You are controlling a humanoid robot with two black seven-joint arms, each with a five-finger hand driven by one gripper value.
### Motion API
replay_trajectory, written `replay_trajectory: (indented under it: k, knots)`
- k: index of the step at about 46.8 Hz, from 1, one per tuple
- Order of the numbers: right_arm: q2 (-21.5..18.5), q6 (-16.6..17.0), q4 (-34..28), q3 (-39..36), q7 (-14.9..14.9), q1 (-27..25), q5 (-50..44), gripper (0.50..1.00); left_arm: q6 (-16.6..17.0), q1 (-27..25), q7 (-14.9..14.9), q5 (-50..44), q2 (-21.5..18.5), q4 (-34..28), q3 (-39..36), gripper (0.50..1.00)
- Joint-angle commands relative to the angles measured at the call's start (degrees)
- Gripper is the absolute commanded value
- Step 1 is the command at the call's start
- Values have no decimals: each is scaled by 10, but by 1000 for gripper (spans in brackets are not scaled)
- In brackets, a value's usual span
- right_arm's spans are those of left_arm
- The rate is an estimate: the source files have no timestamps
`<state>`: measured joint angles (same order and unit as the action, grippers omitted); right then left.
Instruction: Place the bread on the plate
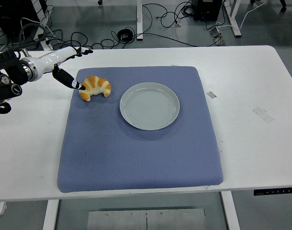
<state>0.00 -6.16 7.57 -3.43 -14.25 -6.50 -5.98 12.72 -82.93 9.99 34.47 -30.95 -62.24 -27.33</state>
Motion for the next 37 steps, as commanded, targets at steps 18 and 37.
replay_trajectory:
  k: [18,37]
  knots:
    - [0,0,1,0,0,0,0,1000,11,32,0,-2,69,93,-23,969]
    - [0,0,1,0,0,0,0,1000,12,61,2,-1,95,133,-22,966]
